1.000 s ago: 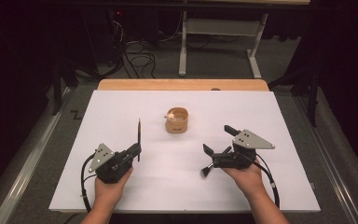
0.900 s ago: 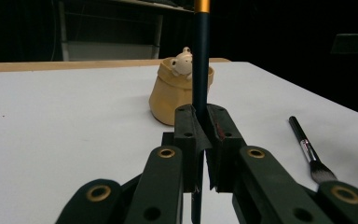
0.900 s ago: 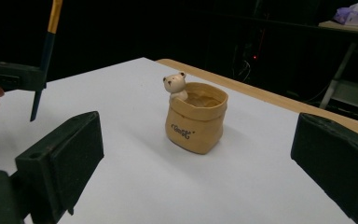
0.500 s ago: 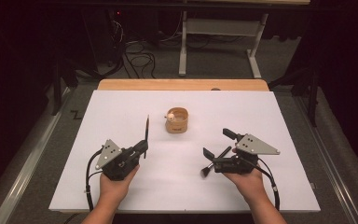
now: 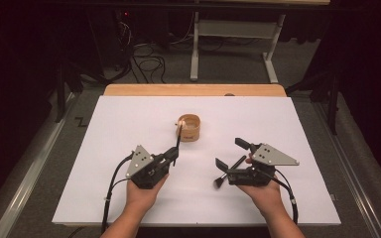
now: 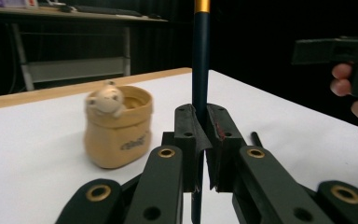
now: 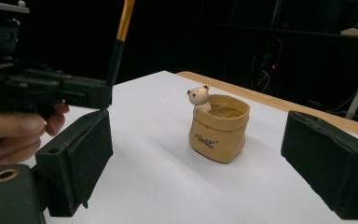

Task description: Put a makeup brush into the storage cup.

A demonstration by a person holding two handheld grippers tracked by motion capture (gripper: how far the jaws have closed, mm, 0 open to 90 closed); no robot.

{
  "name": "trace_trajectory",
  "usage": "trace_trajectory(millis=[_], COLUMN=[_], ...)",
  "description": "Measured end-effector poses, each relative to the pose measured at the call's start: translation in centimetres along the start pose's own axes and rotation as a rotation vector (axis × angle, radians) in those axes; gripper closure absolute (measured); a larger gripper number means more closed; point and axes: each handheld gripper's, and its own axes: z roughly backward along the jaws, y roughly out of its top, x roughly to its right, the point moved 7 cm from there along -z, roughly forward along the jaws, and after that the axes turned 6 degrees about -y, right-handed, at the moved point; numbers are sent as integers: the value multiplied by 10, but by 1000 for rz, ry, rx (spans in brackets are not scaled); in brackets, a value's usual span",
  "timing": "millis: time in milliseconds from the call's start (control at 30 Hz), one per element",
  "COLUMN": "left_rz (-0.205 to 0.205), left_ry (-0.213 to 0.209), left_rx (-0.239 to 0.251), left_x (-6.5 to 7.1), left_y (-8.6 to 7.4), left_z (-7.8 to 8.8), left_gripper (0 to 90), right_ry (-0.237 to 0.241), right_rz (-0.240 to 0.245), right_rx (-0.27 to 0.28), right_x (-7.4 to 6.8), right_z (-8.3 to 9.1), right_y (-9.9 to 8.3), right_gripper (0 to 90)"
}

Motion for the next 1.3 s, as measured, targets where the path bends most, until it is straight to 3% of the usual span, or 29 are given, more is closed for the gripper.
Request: trace_trajectory(millis=[167,400,667,900,1300], left_rz=[-21,-4,2,-1,-5], left_ry=[-39,-78,-125,-134,-159], left_rx=[-23,-39,-52,-55,-65], left_x=[13,25,43,50,60], left_y=[-10,-19,-23,-26,-30], left_z=[-4,-4,-9,-12,-16], left_gripper=[838,838,837,838,837], right_ry=[16,20,59,101,133], right_rz=[-18,-33,-85,-92,-100], right_rx=[6,-1,-8,-3,-8], right_x=[-2,-9,-17,-22,-30], right_z=[0,-1,-2,-2,-4], right_y=[0,-1,-4,-3,-5], right_gripper=[95,85,107,162,263])
